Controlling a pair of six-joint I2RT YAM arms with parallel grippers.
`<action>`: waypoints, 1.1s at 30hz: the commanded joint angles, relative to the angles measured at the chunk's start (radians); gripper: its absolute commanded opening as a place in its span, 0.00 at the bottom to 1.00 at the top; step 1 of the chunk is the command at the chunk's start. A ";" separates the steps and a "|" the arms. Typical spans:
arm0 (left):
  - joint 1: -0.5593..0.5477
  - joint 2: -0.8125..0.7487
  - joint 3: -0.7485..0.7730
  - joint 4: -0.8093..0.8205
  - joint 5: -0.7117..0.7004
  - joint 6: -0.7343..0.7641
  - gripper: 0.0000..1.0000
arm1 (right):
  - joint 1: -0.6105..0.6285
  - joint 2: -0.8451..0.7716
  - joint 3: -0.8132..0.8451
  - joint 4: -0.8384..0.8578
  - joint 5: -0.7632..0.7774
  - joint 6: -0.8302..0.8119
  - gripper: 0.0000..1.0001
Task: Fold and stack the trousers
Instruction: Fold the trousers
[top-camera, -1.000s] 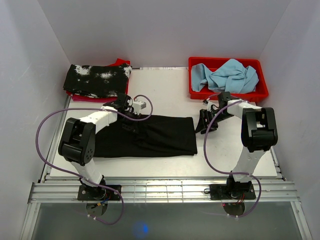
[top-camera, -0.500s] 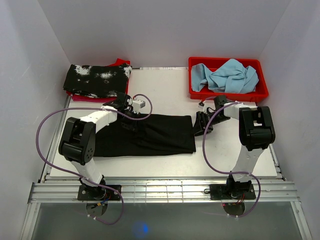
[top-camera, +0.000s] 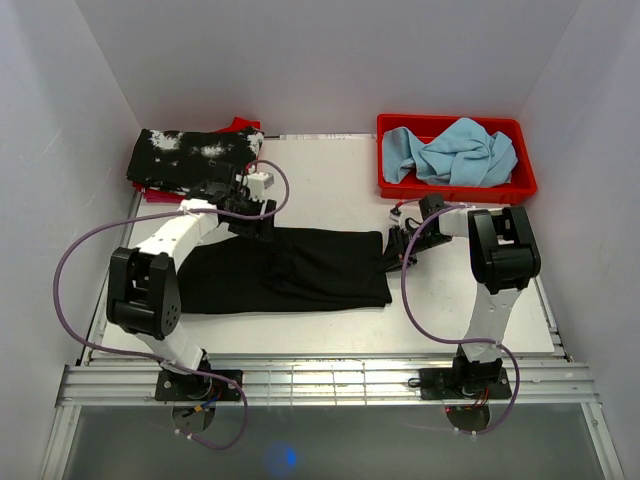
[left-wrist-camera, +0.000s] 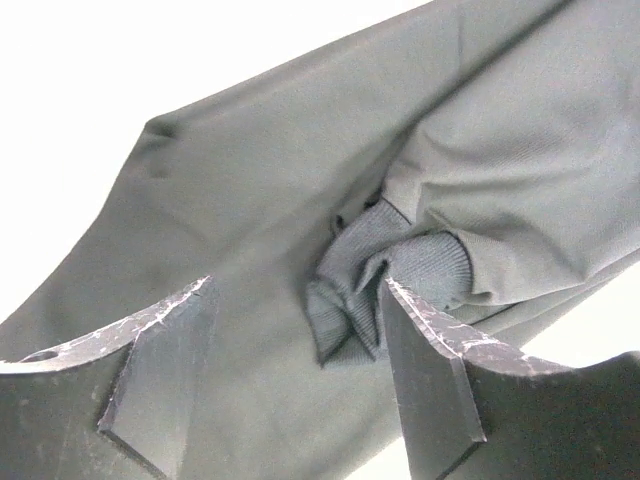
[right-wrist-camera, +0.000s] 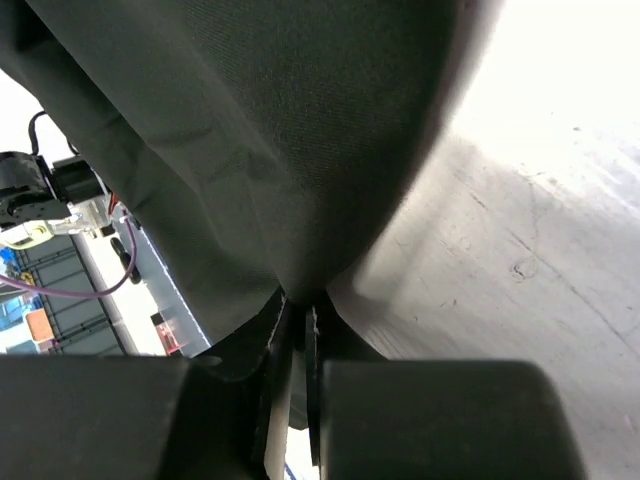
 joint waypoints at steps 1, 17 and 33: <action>0.062 -0.100 0.065 -0.054 0.023 -0.031 0.77 | -0.002 0.014 0.016 0.027 0.060 -0.017 0.08; 0.521 -0.205 -0.029 -0.252 0.108 0.105 0.83 | -0.319 -0.206 0.177 -0.387 0.177 -0.290 0.08; 0.567 -0.087 -0.285 -0.092 0.394 0.088 0.70 | -0.224 -0.252 0.309 -0.405 0.023 -0.168 0.08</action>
